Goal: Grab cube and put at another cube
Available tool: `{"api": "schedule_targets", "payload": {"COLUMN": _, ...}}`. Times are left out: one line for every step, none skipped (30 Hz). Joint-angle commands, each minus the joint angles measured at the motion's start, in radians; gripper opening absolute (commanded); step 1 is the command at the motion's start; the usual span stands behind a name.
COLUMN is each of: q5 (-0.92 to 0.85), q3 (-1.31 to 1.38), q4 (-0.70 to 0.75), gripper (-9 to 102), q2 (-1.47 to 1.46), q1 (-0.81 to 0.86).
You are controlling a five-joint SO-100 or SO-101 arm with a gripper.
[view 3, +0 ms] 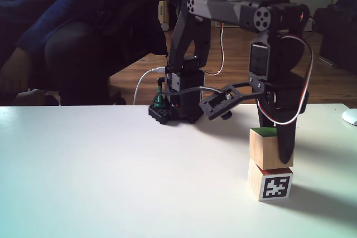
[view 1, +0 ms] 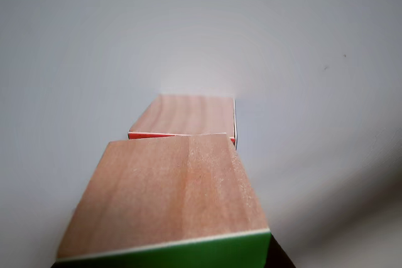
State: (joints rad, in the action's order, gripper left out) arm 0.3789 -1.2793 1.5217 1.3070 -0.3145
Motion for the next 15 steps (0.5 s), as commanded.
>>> {"api": "schedule_targets", "payload": {"q5": 0.006, "q3": 0.069, "q4": 0.025, "gripper": 26, "q2": -0.009, "q1": -0.011}}
{"api": "schedule_targets", "payload": {"q5": 0.008, "q3": 0.081, "q4": 0.037, "gripper": 27, "q2": -0.021, "q1": -0.012}}
{"api": "schedule_targets", "payload": {"q5": 0.008, "q3": 0.094, "q4": 0.046, "gripper": 28, "q2": -0.032, "q1": -0.012}}
{"api": "schedule_targets", "payload": {"q5": 0.009, "q3": 0.101, "q4": 0.051, "gripper": 29, "q2": -0.041, "q1": -0.012}}
{"api": "schedule_targets", "payload": {"q5": 0.009, "q3": 0.107, "q4": 0.054, "gripper": 30, "q2": -0.046, "q1": -0.012}}
{"api": "schedule_targets", "payload": {"q5": 0.009, "q3": 0.112, "q4": 0.057, "gripper": 31, "q2": -0.052, "q1": -0.012}}
{"api": "schedule_targets", "payload": {"q5": 0.011, "q3": 0.117, "q4": 0.06, "gripper": 32, "q2": -0.055, "q1": -0.012}}
{"api": "schedule_targets", "payload": {"q5": 0.014, "q3": 0.12, "q4": 0.063, "gripper": 34, "q2": -0.058, "q1": -0.014}}
{"api": "schedule_targets", "payload": {"q5": 0.02, "q3": 0.123, "q4": 0.066, "gripper": 36, "q2": -0.058, "q1": -0.014}}
{"api": "schedule_targets", "payload": {"q5": 0.026, "q3": 0.126, "q4": 0.069, "gripper": 37, "q2": -0.06, "q1": -0.015}}
{"api": "schedule_targets", "payload": {"q5": 0.029, "q3": 0.129, "q4": 0.074, "gripper": 38, "q2": -0.06, "q1": -0.018}}
{"api": "schedule_targets", "payload": {"q5": 0.031, "q3": 0.132, "q4": 0.08, "gripper": 39, "q2": -0.061, "q1": -0.021}}
{"api": "schedule_targets", "payload": {"q5": 0.032, "q3": 0.135, "q4": 0.086, "gripper": 40, "q2": -0.061, "q1": -0.028}}
{"api": "schedule_targets", "payload": {"q5": 0.037, "q3": 0.141, "q4": 0.095, "gripper": 41, "q2": -0.063, "q1": -0.032}}
{"api": "schedule_targets", "payload": {"q5": 0.043, "q3": 0.146, "q4": 0.106, "gripper": 43, "q2": -0.063, "q1": -0.037}}
